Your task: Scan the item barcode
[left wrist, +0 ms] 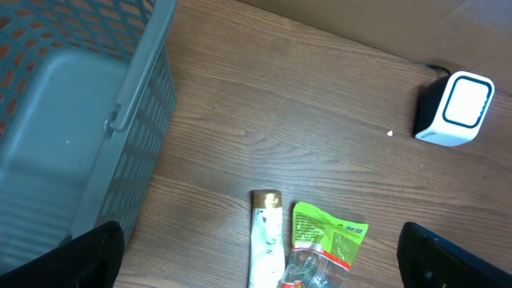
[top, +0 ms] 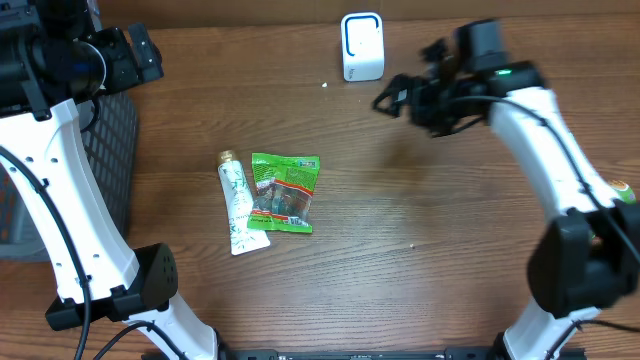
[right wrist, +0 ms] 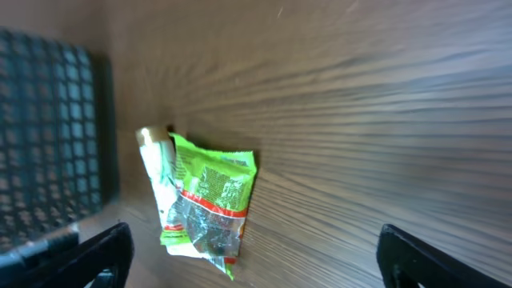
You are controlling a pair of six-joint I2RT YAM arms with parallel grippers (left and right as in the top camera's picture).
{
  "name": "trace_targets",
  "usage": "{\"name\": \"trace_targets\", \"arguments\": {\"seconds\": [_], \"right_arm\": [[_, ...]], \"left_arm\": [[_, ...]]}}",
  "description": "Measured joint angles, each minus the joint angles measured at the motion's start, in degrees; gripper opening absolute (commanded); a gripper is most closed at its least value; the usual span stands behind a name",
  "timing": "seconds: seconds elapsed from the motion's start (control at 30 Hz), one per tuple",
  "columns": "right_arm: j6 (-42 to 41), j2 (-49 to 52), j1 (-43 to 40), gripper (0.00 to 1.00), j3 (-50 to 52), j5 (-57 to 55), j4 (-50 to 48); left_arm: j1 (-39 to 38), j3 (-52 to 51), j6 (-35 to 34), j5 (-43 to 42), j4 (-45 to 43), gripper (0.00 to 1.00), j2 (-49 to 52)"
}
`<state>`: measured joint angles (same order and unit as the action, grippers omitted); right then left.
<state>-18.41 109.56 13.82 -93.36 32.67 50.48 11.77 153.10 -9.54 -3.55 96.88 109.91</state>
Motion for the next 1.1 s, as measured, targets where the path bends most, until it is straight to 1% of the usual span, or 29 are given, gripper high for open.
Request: {"name": "trace_targets", "arguments": {"seconds": [0.1, 0.27, 0.43, 0.57, 0.77, 0.93, 1.1], "right_arm": [[-2.03, 3.3, 4.92, 0.92, 0.09, -0.94, -2.82], [-3.04, 7.1, 12.35, 0.89, 0.17, -2.21, -8.28], [-1.29, 7.72, 18.84, 0.78, 0.2, -2.97, -12.26], [-0.33, 7.72, 22.69, 0.72, 0.2, -3.15, -12.72], [-0.02, 7.72, 24.22, 0.66, 0.2, -2.8, -12.57], [0.07, 7.91, 24.92, 0.6, 0.2, -2.1, -10.19], [0.24, 9.77, 25.7, 0.48, 0.2, 1.01, -9.77]], "left_arm": [[0.0, 0.0, 0.0, 0.0, 0.0, 1.0, 0.0], [0.0, 0.0, 0.0, 0.0, 0.0, 1.0, 0.0], [0.0, 0.0, 0.02, 0.0, 0.0, 1.0, 0.0], [0.0, 0.0, 0.02, 0.0, 0.0, 1.0, 0.0], [0.0, 0.0, 0.02, 0.0, 0.0, 1.0, 0.0], [0.0, 0.0, 0.0, 0.0, 0.0, 1.0, 0.0], [0.0, 0.0, 0.0, 0.0, 0.0, 1.0, 0.0]]}}
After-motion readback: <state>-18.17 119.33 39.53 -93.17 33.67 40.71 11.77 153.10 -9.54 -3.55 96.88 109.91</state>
